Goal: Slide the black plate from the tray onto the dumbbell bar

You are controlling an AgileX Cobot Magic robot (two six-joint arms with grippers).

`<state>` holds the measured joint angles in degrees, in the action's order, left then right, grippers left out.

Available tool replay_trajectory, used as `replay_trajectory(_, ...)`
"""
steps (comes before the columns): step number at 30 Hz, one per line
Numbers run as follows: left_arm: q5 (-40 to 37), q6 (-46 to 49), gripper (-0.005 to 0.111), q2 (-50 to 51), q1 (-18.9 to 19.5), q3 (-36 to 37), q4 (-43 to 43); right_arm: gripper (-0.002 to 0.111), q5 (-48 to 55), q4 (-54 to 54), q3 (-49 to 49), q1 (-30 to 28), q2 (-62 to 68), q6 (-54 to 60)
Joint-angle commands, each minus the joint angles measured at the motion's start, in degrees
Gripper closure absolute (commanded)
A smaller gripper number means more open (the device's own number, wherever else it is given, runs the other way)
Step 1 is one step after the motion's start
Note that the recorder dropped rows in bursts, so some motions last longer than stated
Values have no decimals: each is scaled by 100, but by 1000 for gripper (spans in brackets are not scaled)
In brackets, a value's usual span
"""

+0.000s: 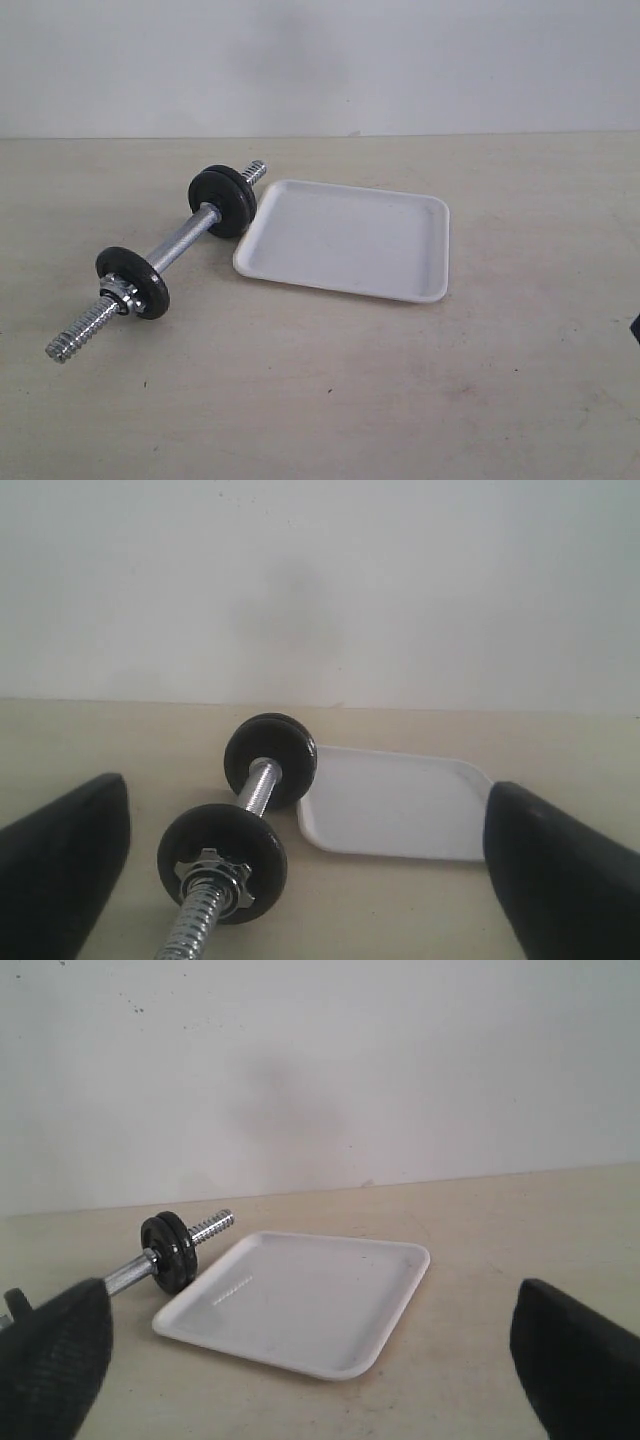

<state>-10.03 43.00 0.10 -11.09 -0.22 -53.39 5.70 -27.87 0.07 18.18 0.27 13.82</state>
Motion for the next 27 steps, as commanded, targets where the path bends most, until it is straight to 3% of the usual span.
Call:
replay_trajectory(1,-73,10,18,-10,0,22,-312,3,-74,-15,-7,7,-27,-18)
replay_trajectory(5,-234,45,18,-10,0,22,-673,3,-61,-256,-7,7,-27,-151)
replay_trajectory(11,198,33,19,-10,0,22,-748,3,-121,-341,-7,7,-27,-336)
replay_trajectory(13,298,33,30,-10,0,22,-700,3,-96,-351,-7,7,-27,-337)
replay_trajectory(14,299,33,45,-10,0,22,-700,3,-96,-351,-7,7,-27,-337)
replay_trajectory(17,131,89,102,-10,0,22,-675,3,-56,-364,-7,7,-27,-337)
replay_trajectory(27,-179,155,102,-10,0,22,-677,3,-26,-549,-7,7,-27,-559)
